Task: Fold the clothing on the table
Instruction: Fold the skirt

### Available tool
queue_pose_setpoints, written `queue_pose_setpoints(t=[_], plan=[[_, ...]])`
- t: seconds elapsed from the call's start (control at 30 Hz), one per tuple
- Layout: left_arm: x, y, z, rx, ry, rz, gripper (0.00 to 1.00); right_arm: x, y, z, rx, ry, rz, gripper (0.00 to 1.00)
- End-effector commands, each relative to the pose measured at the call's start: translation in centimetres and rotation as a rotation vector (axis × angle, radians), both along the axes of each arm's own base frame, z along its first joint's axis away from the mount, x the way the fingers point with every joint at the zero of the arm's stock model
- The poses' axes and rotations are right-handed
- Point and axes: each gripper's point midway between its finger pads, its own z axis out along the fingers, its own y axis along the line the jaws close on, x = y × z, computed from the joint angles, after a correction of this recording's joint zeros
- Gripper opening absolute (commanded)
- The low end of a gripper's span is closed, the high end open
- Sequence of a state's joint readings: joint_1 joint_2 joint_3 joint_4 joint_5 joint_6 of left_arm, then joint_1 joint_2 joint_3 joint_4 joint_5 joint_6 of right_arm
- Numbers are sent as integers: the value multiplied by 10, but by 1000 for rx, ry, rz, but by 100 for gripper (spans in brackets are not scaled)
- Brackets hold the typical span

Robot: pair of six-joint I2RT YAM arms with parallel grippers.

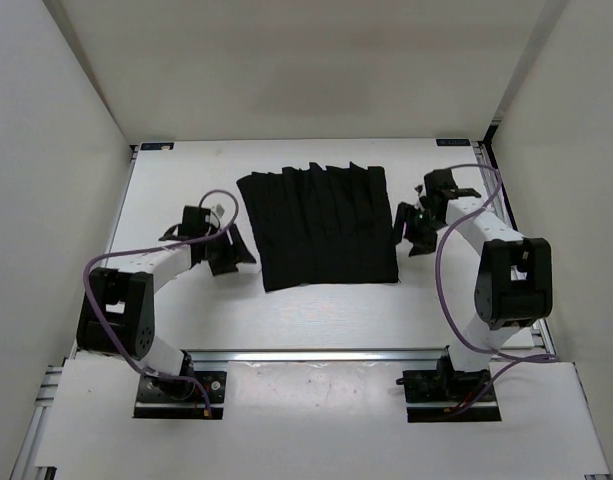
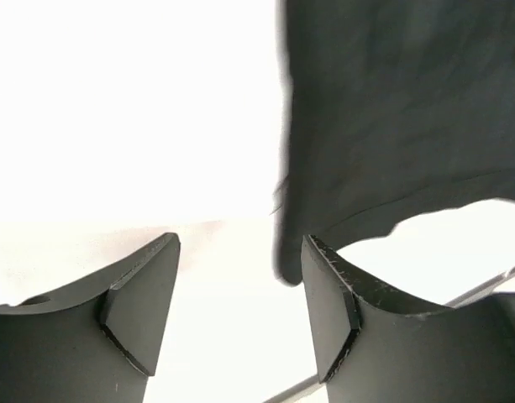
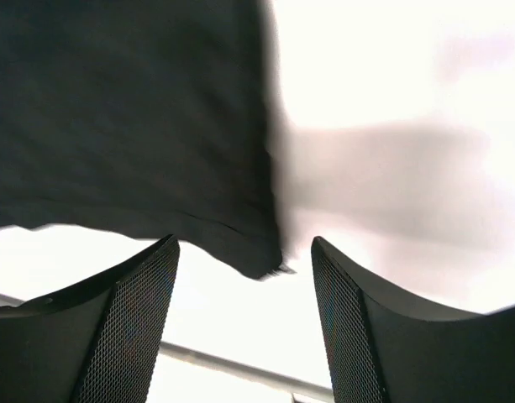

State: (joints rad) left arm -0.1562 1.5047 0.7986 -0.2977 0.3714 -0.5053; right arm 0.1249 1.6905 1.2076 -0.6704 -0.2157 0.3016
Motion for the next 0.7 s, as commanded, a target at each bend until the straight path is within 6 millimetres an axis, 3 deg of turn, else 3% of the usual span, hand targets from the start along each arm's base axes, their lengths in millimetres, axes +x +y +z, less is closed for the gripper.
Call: queue_pose_setpoints(t=[0.0,0.13,0.37,0.53,0.67], plan=[[-23,-7,-12,-68,23,-13,71,-13,-18,0,-7,-10,-9,70],[-40,-17,-28,-101,58,-11,71,-23,-34,-10,-7,12,-52,70],[-38,-40,-34,-157,80,-14,69,-33,-32,-25,-4,49,-50,68],[-44,-51,-37,-143,112,-33,47,-34,-19,-32,45,45,-50,65],[-51,-56,-41,-142,131,-47,41,-37,-8,-40,83,63,-53,61]])
